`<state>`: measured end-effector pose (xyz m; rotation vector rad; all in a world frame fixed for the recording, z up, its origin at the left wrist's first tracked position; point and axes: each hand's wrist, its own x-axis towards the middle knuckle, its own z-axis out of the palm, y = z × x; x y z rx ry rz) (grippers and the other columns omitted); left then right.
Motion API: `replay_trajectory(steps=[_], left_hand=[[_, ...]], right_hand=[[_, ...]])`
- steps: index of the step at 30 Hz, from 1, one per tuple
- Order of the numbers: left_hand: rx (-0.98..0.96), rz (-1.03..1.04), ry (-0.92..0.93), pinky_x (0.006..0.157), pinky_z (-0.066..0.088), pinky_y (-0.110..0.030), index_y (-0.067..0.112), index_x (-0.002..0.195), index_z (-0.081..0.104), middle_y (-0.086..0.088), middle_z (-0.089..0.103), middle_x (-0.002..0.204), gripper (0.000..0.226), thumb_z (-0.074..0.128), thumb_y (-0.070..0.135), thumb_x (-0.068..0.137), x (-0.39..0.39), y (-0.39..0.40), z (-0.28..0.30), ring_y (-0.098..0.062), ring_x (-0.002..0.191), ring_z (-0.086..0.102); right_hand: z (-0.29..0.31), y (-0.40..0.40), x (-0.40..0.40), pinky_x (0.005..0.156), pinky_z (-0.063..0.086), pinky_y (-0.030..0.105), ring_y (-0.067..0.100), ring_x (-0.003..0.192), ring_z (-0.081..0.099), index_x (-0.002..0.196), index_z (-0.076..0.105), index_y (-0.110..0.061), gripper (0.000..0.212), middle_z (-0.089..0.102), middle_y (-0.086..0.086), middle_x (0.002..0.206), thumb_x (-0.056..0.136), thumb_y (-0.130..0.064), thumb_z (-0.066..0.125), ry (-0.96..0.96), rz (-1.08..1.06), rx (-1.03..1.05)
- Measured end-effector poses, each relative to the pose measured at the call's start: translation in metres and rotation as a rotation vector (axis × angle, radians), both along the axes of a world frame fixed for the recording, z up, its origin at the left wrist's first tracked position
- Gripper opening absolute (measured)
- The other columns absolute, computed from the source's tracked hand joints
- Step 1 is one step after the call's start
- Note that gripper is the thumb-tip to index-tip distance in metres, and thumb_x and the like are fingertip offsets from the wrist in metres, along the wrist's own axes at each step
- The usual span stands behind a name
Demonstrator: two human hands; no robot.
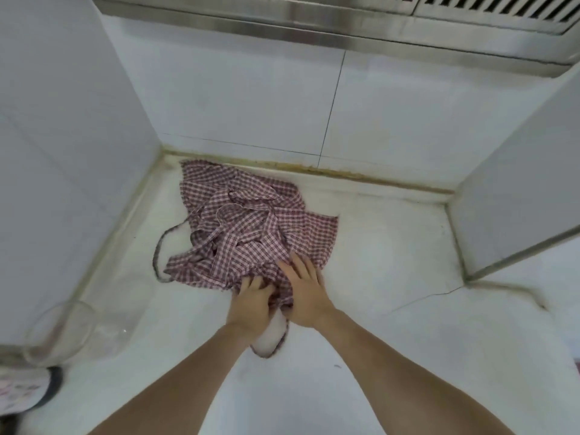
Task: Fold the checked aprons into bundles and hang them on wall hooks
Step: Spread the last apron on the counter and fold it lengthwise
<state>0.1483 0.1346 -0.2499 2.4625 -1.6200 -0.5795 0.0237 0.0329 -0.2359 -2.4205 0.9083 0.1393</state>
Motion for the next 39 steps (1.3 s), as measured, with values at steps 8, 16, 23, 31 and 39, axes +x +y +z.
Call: replay_trajectory(steps=[8, 16, 23, 31, 39], left_hand=[[0.148, -0.162, 0.311, 0.106, 0.036, -0.038, 0.025, 0.11, 0.064, 0.004, 0.051, 0.122, 0.023, 0.056, 0.035, 0.091, -0.071, 0.007, 0.009, -0.022, 0.117, 0.034], [0.116, -0.195, 0.541, 0.092, 0.039, -0.018, 0.023, 0.069, 0.058, 0.004, 0.046, 0.099, 0.022, 0.077, 0.026, 0.08, -0.152, 0.013, 0.026, -0.014, 0.1, 0.047], [-0.083, 0.181, 0.559, 0.064, 0.056, -0.033, 0.018, 0.06, 0.066, 0.002, 0.07, 0.066, 0.025, 0.074, 0.003, 0.078, -0.157, 0.046, 0.056, -0.012, 0.065, 0.068], [-0.336, 0.331, 0.392, 0.051, 0.034, -0.028, 0.012, 0.062, 0.046, -0.003, 0.051, 0.057, 0.037, 0.078, 0.017, 0.081, -0.129, 0.017, 0.17, -0.02, 0.056, 0.048], [-0.666, 0.291, 0.537, 0.065, 0.051, -0.03, 0.01, 0.123, 0.045, -0.013, 0.056, 0.091, 0.024, 0.049, 0.005, 0.1, -0.099, -0.034, 0.32, -0.03, 0.072, 0.056]], right_hand=[[-0.02, 0.035, -0.098, 0.114, 0.036, 0.042, 0.026, 0.132, 0.041, 0.148, 0.033, -0.027, 0.091, 0.037, 0.004, 0.147, 0.069, -0.065, 0.059, -0.105, -0.151, -0.009], [-0.024, 0.068, -0.219, 0.101, 0.047, 0.035, 0.018, 0.121, 0.045, 0.154, 0.017, -0.022, 0.091, 0.023, 0.001, 0.145, 0.081, -0.041, 0.068, -0.102, -0.367, 0.048], [-0.033, 0.07, -0.339, 0.072, 0.049, 0.042, 0.023, 0.084, 0.05, 0.088, 0.064, -0.012, 0.009, 0.057, 0.0, 0.093, 0.091, -0.004, 0.063, -0.183, -0.531, -0.136], [0.097, -0.003, -0.355, 0.063, 0.042, 0.012, 0.015, 0.077, 0.059, 0.08, 0.054, -0.024, 0.023, 0.061, -0.005, 0.08, 0.103, -0.025, 0.051, -0.254, -0.486, 0.121], [0.328, -0.048, -0.328, 0.076, 0.049, 0.019, 0.011, 0.085, 0.063, 0.093, 0.057, -0.016, 0.006, 0.066, -0.006, 0.09, 0.097, -0.017, 0.062, -0.572, -0.483, 0.039]])
